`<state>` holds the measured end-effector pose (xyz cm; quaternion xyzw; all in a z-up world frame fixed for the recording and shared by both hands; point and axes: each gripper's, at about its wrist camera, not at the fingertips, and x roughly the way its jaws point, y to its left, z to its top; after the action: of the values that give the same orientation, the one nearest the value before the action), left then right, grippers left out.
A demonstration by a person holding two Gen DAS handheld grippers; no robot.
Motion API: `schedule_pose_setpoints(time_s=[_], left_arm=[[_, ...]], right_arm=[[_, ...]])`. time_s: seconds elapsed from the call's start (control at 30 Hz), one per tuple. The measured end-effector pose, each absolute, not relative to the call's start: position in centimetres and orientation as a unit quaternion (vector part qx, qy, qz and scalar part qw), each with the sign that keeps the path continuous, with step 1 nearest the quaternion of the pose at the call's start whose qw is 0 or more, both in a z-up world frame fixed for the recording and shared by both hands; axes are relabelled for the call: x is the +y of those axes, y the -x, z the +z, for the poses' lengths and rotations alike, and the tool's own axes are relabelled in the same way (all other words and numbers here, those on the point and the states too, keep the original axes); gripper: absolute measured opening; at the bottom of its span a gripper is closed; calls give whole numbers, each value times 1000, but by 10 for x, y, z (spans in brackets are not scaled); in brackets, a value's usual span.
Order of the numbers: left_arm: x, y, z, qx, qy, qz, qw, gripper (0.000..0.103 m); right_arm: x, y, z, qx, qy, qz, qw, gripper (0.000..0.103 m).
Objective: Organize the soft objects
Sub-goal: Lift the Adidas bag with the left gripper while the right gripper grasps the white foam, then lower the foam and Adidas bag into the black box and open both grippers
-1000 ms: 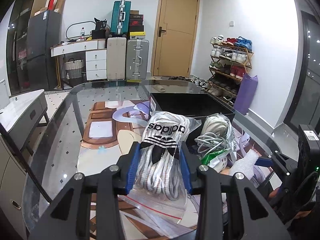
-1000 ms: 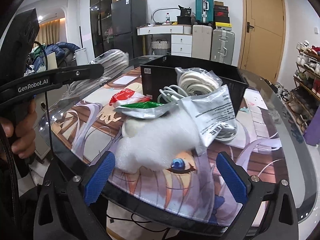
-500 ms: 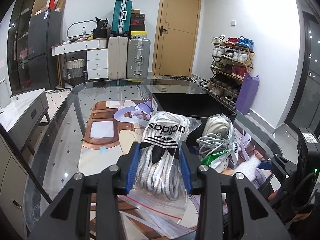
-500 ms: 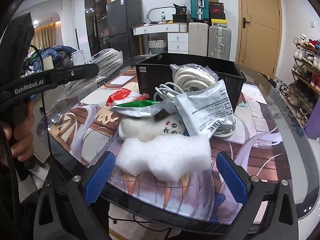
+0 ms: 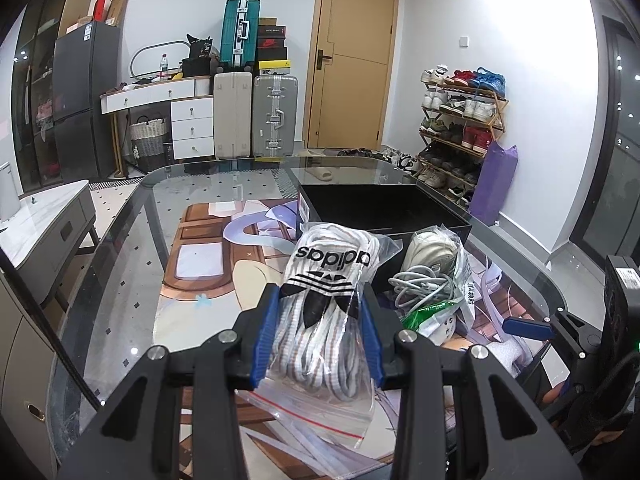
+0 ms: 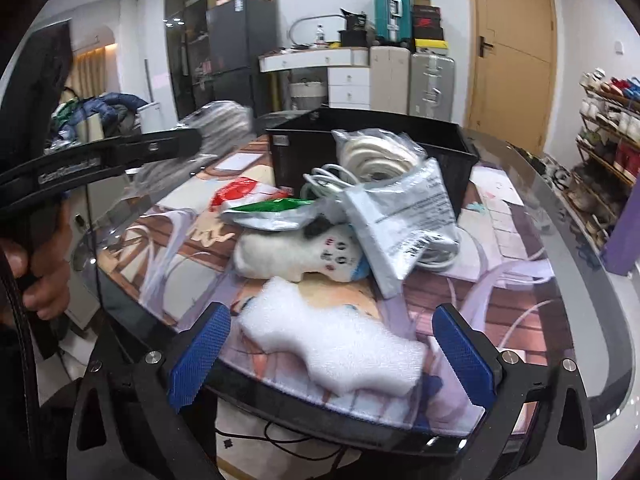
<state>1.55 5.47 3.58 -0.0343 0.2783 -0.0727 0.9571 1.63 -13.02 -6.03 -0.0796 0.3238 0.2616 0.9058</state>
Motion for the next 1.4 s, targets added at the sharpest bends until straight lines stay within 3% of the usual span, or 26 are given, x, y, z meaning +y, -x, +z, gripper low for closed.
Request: schedule_pose_setpoints(time_s=[0.27, 0.37, 0.8, 1.4], left_arm=[[53, -16, 37, 281, 31, -71, 957, 37], [53, -15, 39, 281, 30, -72, 957, 37], [46, -19, 54, 272, 31, -67, 959, 37], [37, -50, 88, 251, 34, -60, 965, 37]], right_arm=[[-122, -25, -74, 341, 89, 241, 904, 102], [-124, -23, -73, 338, 83, 243, 905, 89], [-139, -13, -23, 273, 69, 262, 923, 89], [-159, -72, 65, 221, 59, 276, 933, 89]])
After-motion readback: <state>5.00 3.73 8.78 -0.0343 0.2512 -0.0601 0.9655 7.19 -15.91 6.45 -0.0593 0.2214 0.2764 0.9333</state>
